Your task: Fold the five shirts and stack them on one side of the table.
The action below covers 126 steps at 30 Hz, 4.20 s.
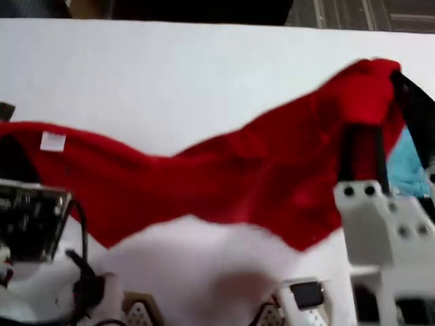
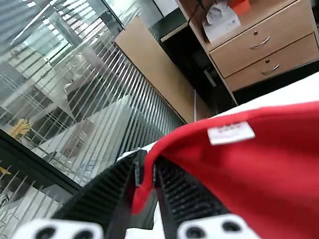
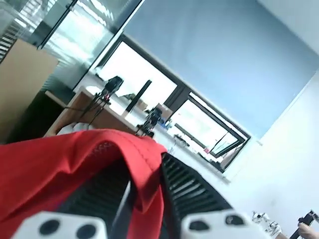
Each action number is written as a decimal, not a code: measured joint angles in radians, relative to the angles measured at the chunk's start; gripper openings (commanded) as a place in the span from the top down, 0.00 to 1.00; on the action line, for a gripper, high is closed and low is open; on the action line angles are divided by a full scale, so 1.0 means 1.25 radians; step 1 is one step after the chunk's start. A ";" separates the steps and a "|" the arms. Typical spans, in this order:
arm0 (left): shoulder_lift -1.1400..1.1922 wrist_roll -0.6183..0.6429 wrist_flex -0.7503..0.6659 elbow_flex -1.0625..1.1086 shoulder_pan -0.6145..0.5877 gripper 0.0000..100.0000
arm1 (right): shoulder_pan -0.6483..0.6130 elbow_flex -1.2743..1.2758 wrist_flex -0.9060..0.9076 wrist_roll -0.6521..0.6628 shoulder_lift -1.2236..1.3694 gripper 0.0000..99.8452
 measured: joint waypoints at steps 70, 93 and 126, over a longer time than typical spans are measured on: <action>-0.248 0.021 -0.107 0.200 -0.167 0.98 | 0.000 -0.125 0.179 0.103 -0.125 0.98; -0.248 0.050 -0.142 0.340 -0.162 0.98 | 0.058 0.025 0.157 0.103 -0.131 0.98; -0.101 0.091 -0.222 0.357 -0.118 0.98 | 0.060 0.436 -0.075 0.103 -0.238 0.98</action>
